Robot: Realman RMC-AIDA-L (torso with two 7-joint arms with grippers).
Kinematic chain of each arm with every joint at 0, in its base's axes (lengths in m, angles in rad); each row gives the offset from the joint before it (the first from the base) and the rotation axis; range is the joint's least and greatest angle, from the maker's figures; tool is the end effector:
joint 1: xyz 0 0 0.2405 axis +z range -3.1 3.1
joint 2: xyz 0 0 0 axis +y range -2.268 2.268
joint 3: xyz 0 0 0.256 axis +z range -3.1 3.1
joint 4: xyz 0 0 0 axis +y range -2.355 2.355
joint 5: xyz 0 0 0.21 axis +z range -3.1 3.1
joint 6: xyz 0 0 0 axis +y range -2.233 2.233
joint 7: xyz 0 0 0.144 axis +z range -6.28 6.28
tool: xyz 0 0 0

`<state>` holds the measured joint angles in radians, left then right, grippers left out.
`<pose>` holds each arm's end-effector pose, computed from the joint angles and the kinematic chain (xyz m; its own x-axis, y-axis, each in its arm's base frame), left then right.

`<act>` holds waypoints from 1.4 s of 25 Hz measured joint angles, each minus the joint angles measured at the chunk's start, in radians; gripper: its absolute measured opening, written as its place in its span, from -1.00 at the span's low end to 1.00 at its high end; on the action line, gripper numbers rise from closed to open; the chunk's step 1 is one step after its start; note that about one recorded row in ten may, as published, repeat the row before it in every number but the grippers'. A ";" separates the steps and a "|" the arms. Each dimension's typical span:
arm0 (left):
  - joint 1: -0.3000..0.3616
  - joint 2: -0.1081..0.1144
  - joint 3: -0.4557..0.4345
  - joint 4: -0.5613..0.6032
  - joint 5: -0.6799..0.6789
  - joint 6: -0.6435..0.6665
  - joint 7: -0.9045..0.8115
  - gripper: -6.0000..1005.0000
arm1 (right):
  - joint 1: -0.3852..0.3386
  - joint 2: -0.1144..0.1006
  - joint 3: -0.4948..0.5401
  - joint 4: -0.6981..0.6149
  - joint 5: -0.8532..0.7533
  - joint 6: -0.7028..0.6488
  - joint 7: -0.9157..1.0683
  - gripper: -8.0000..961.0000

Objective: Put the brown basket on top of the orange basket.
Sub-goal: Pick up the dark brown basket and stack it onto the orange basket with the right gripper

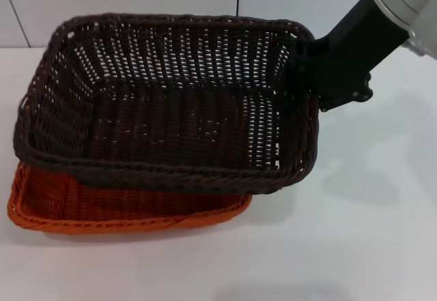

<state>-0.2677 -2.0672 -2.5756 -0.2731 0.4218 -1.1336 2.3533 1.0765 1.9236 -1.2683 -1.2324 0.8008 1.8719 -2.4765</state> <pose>-0.4322 0.2697 0.1237 0.3130 -0.3397 0.8869 0.9271 0.3121 -0.2077 0.0378 0.3857 0.0484 0.0731 0.9930 0.0932 0.9360 -0.1006 0.3374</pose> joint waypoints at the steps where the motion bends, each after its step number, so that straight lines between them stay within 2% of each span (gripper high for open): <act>1: -0.001 0.000 0.000 0.000 0.000 0.000 0.000 -0.09 | 0.000 0.000 0.000 0.000 0.000 0.000 0.000 -0.73; 3: -0.002 -0.001 0.000 0.001 0.000 -0.002 0.000 -0.09 | 0.029 -0.001 0.028 0.064 -0.029 -0.010 -0.047 -0.73; 9: -0.002 -0.001 0.000 0.014 0.000 -0.011 0.000 -0.09 | 0.058 0.008 0.053 0.134 -0.059 -0.051 -0.100 -0.73; 20: 0.014 0.000 0.009 0.021 0.000 -0.035 -0.001 -0.09 | 0.079 0.077 0.054 0.162 -0.119 -0.129 -0.109 -0.73; 29: 0.027 0.002 0.011 0.032 0.001 -0.080 -0.004 -0.09 | 0.102 0.093 0.048 0.226 -0.125 -0.202 -0.147 -0.73; 35: 0.032 0.003 0.011 0.042 0.003 -0.105 -0.005 -0.09 | 0.108 0.113 0.047 0.244 -0.128 -0.221 -0.163 -0.73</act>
<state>-0.2355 -2.0639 -2.5648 -0.2312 0.4251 -1.2387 2.3488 1.1849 2.0367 -1.2215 -0.9884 0.6731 1.6510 -2.6394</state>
